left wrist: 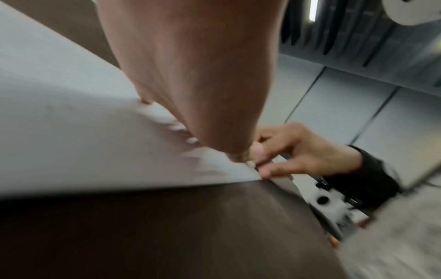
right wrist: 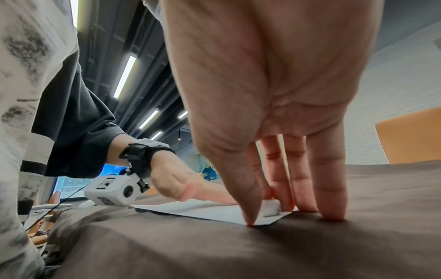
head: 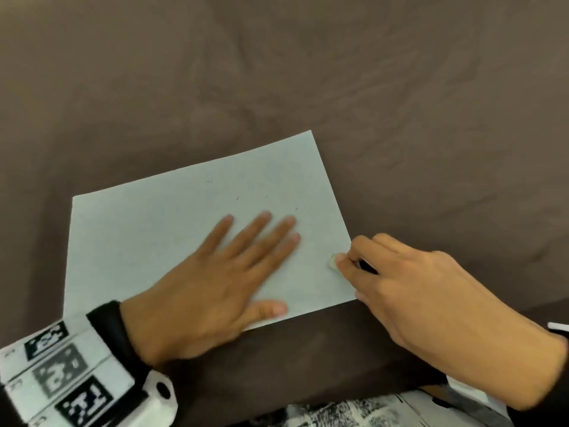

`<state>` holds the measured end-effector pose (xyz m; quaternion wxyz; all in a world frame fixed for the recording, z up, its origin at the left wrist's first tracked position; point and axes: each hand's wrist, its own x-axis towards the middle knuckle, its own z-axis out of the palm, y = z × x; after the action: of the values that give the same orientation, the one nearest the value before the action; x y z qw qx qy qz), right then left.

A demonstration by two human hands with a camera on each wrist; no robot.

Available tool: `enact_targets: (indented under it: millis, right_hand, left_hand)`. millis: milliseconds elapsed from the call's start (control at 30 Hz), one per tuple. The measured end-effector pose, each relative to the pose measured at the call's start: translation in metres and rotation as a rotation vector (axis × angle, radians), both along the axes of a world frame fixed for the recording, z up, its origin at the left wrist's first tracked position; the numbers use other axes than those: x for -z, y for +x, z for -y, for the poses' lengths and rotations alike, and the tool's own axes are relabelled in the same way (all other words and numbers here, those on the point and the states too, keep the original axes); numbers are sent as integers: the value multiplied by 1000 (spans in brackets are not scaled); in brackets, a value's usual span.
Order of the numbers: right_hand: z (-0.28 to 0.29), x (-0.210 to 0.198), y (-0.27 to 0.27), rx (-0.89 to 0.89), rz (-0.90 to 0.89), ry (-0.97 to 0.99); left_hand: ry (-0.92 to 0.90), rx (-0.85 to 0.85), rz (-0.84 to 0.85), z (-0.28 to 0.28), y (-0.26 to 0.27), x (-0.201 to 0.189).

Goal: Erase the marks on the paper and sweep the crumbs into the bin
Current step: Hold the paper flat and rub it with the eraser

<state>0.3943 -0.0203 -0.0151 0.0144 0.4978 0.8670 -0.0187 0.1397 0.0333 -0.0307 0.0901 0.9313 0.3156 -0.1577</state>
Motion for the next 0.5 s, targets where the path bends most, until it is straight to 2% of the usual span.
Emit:
enact_targets:
  millis: [67,100,133,233,267,333,433,500]
  right_hand:
    - [0,0,0,-5,-2,-2]
    - [0,0,0,-9,-5,-4]
    - [0,0,0,-9,-9,-7]
    - [-1,-1,1,3,-21,-24]
    - [0,-1,1,7,-25,-29]
    - [0,-2,1,8,-30,-37]
    - [-2,-4,2,1,-54,-31]
    - [-3,-6,1,9,-86,-35]
  left_hand:
    - [38,-197,-63,-15,-9,-4]
    - [73,-213,-92,-20,-9,-9]
    - [69,-170,-101,-21,-6,-12]
    - [-9,121,-7,-7,3,-2]
    - [-28,144,19,-5,3,-2]
    - [-8,40,57,-9,-2,-4]
    - [-15,-216,98,-30,-2,-14]
    - [50,-255,168,-42,6,-20]
